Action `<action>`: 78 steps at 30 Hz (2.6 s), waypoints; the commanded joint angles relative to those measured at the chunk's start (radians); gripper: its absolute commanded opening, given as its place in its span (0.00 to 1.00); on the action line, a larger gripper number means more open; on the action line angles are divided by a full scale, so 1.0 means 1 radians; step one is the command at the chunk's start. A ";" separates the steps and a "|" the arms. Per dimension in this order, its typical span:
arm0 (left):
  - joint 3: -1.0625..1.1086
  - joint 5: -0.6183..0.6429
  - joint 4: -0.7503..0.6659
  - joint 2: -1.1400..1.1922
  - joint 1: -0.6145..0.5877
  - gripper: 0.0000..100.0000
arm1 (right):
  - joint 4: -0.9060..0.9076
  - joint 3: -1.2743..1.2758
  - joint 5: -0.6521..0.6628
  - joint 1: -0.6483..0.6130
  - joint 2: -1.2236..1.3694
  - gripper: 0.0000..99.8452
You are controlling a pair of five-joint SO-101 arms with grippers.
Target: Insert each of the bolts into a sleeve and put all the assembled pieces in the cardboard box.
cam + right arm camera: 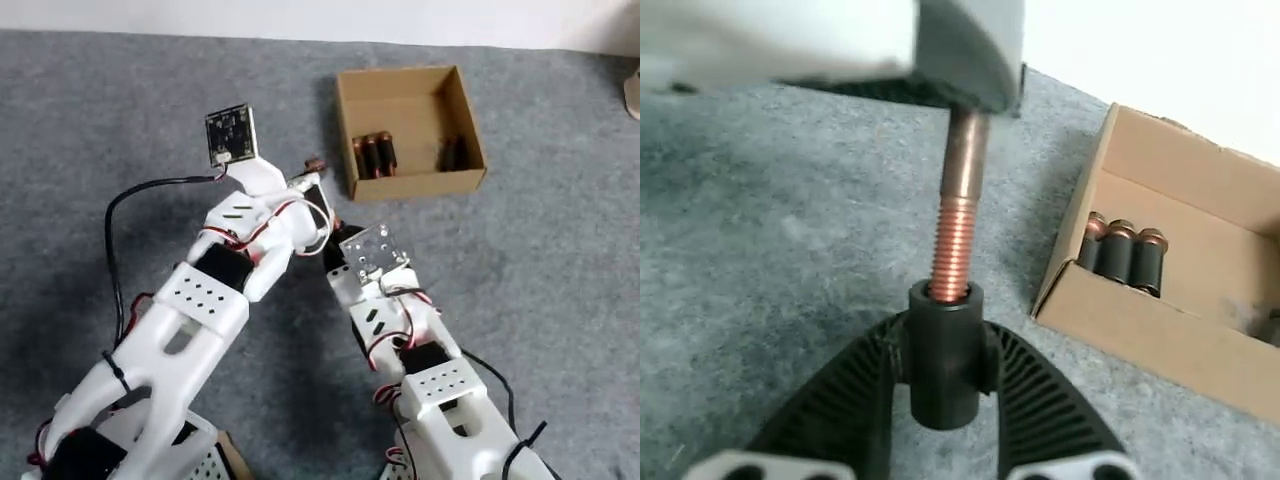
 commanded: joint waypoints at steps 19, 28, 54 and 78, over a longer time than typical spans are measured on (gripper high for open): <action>0.185 -0.394 -0.187 -0.042 0.165 0.20 | -0.004 -0.018 -0.060 0.202 -0.041 0.01; 0.153 -0.282 -0.138 -0.070 0.079 0.47 | 0.015 -0.021 -0.064 0.249 -0.041 0.01; 0.636 -0.094 -0.275 -0.475 -0.280 0.01 | 0.739 -1.006 -0.120 0.321 0.547 0.00; 0.699 -0.241 -0.292 -0.506 -0.285 0.01 | 0.875 -1.946 -0.123 0.360 1.437 0.00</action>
